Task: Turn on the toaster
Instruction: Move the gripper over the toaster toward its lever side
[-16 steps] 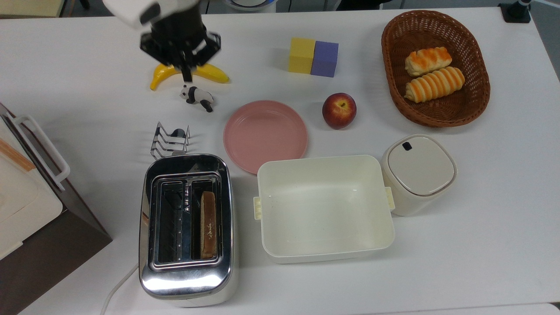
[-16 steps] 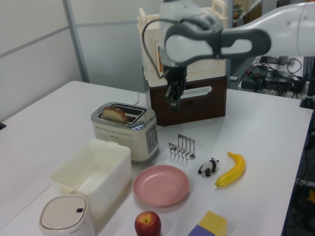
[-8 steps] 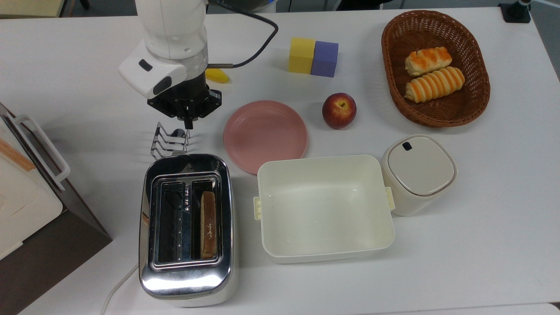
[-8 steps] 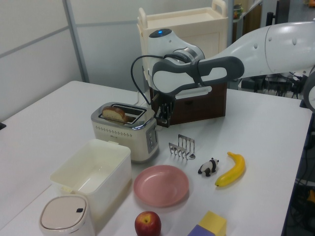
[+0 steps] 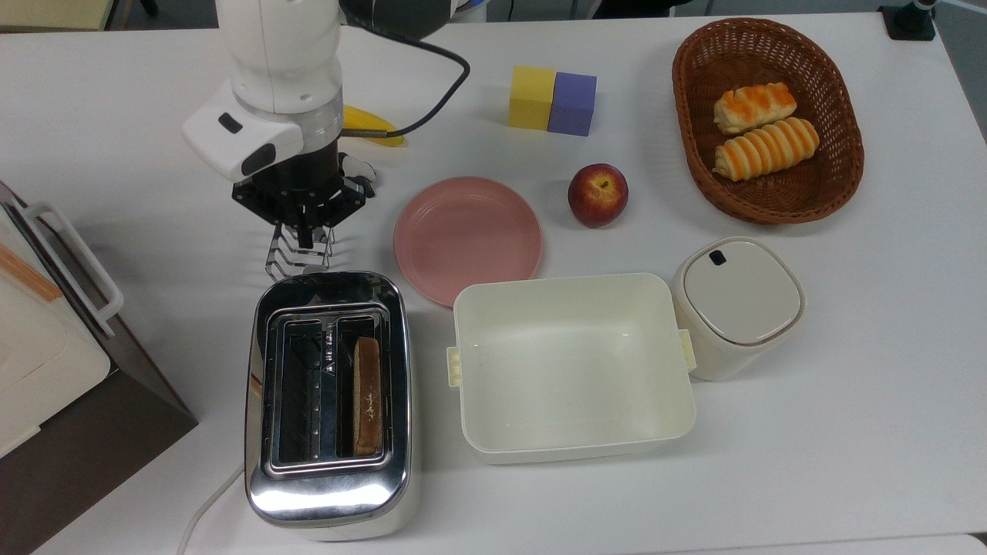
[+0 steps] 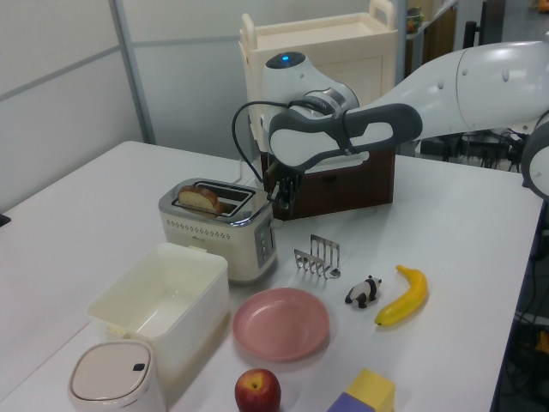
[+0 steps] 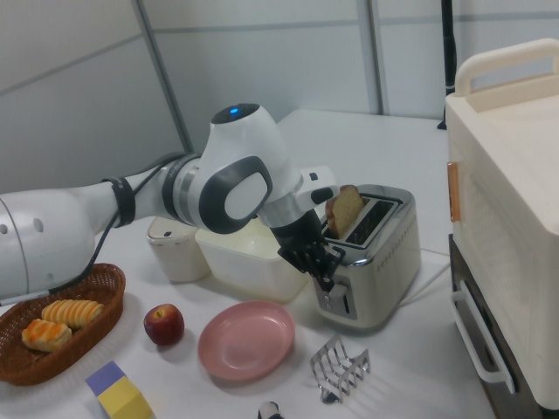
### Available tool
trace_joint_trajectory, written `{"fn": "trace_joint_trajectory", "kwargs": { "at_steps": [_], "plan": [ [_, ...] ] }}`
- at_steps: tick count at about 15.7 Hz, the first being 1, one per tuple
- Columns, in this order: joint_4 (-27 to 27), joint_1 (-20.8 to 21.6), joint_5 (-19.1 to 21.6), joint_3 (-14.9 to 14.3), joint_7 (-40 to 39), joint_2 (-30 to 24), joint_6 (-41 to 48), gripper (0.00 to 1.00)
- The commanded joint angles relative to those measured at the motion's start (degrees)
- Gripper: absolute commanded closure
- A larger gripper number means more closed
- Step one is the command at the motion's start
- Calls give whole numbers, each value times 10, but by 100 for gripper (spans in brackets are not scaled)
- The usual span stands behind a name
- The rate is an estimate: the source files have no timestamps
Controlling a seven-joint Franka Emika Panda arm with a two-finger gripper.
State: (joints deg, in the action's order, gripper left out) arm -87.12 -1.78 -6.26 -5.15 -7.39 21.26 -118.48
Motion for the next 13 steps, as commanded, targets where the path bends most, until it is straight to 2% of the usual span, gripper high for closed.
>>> {"fn": "trace_joint_trajectory", "kwargs": {
  "at_steps": [1, 13],
  "plan": [
    [4, 3, -16, -4, 10, 13, -31, 100],
    [2, 3, -29, -2, 6, 26, -43, 100]
  ]
}}
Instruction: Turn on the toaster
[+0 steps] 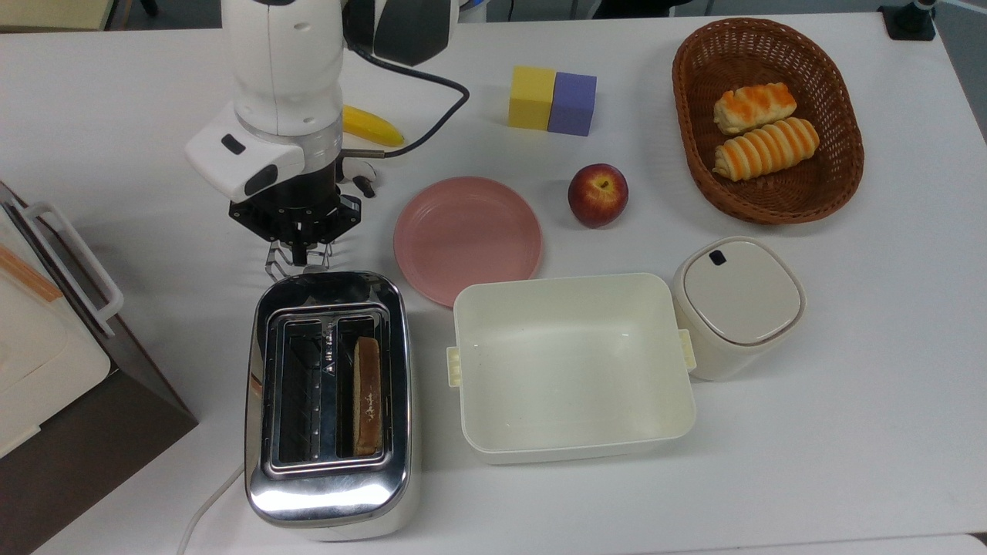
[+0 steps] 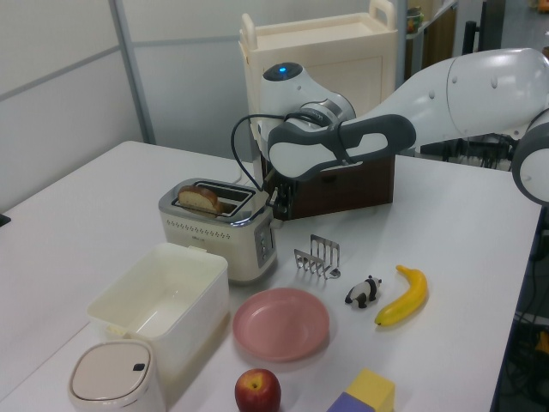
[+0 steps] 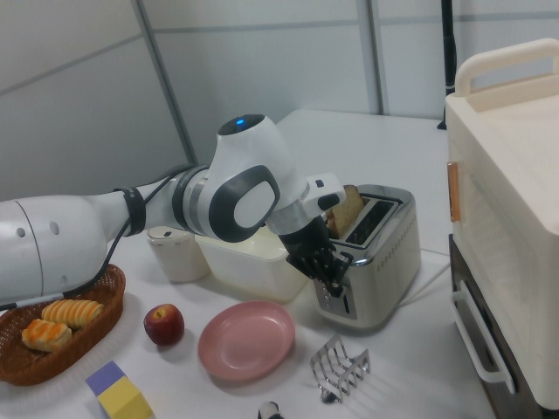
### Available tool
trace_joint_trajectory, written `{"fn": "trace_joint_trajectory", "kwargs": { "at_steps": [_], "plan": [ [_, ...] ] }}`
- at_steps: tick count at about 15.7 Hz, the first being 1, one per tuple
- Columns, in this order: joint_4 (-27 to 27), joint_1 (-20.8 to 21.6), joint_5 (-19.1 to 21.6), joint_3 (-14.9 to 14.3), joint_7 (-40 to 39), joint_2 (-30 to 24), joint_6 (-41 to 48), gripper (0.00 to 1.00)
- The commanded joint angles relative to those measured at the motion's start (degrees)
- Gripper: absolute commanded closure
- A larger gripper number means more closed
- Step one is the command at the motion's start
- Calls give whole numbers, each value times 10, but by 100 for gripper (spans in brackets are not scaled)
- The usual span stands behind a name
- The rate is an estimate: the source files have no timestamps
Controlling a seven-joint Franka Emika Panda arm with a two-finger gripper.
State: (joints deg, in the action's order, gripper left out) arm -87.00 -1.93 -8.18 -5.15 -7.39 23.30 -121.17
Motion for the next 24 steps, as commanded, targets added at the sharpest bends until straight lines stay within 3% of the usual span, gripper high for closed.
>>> {"fn": "trace_joint_trajectory", "kwargs": {
  "at_steps": [1, 24],
  "plan": [
    [0, 4, -12, -1, 5, 6, -17, 100],
    [-3, 5, -36, 6, -3, 32, -55, 100]
  ]
}}
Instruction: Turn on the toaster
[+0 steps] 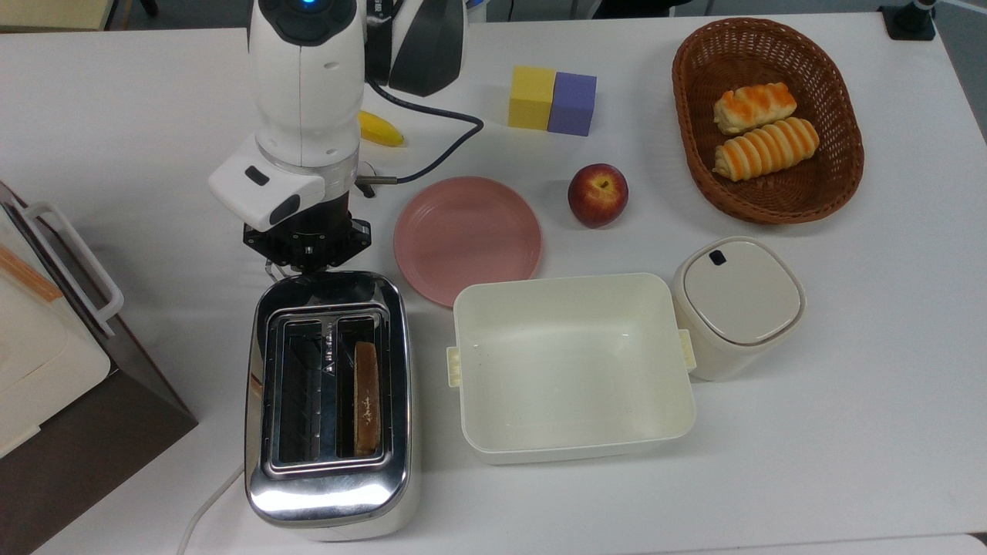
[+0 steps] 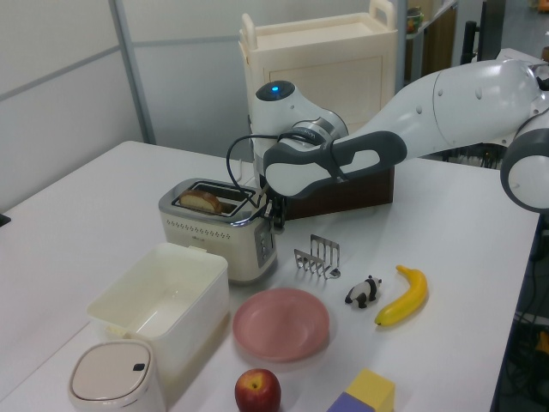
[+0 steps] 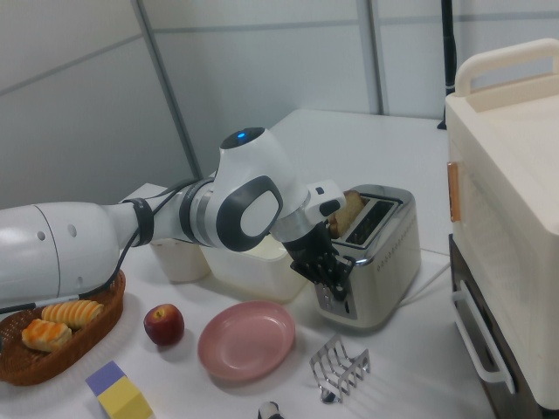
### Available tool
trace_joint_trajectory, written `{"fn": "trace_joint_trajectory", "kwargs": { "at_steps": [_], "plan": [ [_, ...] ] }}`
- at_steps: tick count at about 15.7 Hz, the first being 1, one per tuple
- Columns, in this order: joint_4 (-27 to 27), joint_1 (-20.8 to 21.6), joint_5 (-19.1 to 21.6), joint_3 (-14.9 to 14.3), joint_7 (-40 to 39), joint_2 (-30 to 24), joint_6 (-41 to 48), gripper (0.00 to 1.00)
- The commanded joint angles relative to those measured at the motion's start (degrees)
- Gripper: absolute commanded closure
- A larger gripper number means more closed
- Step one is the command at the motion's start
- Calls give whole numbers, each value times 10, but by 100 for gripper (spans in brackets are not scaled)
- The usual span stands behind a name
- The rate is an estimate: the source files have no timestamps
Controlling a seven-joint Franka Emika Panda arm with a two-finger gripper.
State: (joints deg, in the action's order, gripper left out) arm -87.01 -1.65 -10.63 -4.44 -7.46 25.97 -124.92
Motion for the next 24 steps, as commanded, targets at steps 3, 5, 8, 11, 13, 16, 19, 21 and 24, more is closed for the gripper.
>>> {"fn": "trace_joint_trajectory", "kwargs": {
  "at_steps": [3, 5, 8, 11, 13, 16, 19, 21, 24],
  "plan": [
    [-4, 2, -15, -1, -3, 10, -18, 100],
    [-4, 2, -16, -1, -3, 11, -19, 100],
    [-4, 2, -19, -1, -3, 15, -25, 100],
    [-4, 5, -25, -1, -3, 24, -25, 100],
    [-4, 7, -32, -1, -2, 34, -26, 100],
    [-4, 9, -40, -1, -1, 45, -26, 100],
    [-4, 9, -46, -1, 1, 51, -28, 100],
    [-4, 9, -46, -1, 1, 51, -28, 100],
    [-4, 9, -46, -1, 1, 51, -28, 100]
  ]
}}
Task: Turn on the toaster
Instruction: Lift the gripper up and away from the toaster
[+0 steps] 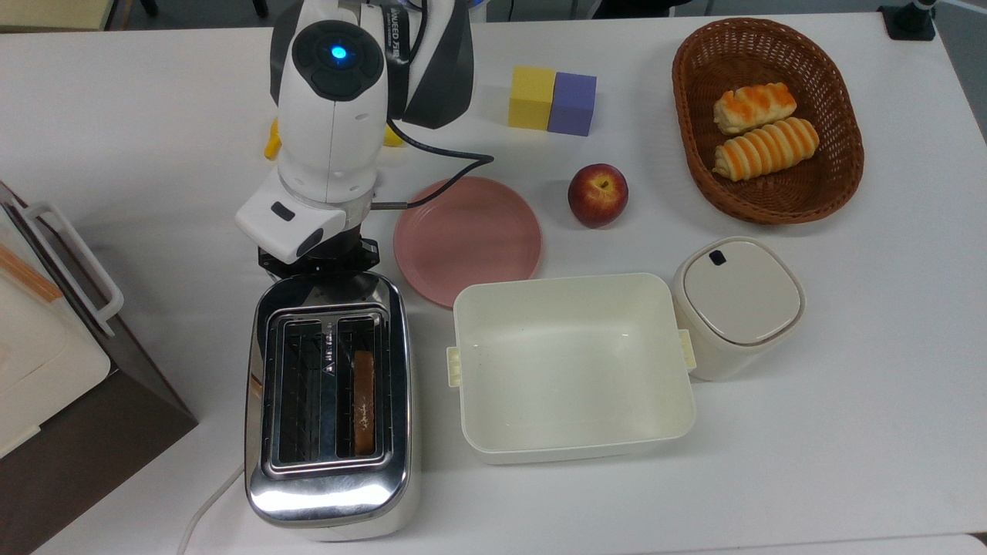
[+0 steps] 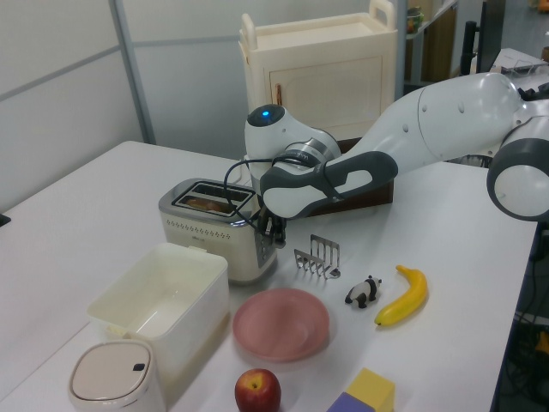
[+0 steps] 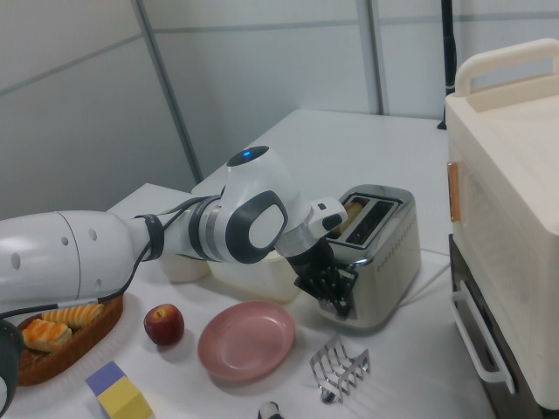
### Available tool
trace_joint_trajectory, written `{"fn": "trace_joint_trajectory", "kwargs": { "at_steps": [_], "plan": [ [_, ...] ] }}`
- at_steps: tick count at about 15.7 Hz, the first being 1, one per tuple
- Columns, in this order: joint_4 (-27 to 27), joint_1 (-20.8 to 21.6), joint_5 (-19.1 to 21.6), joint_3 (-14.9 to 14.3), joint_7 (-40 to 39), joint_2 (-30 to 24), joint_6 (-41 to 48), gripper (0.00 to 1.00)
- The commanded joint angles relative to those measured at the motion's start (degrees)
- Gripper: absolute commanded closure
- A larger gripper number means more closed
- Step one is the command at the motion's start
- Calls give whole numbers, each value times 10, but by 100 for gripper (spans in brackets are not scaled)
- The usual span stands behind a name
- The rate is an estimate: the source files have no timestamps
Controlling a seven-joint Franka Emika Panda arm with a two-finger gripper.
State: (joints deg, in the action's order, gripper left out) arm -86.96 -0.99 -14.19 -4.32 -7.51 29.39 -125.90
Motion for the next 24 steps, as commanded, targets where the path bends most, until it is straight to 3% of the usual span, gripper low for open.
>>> {"fn": "trace_joint_trajectory", "kwargs": {
  "at_steps": [1, 10, 15, 24],
  "plan": [
    [-4, 1, -10, -3, 1, 16, -18, 100],
    [1, 0, 0, -3, 5, -20, -10, 100],
    [1, 2, 0, -2, 5, -84, 66, 100],
    [3, 3, 7, 29, 43, -180, 200, 100]
  ]
}}
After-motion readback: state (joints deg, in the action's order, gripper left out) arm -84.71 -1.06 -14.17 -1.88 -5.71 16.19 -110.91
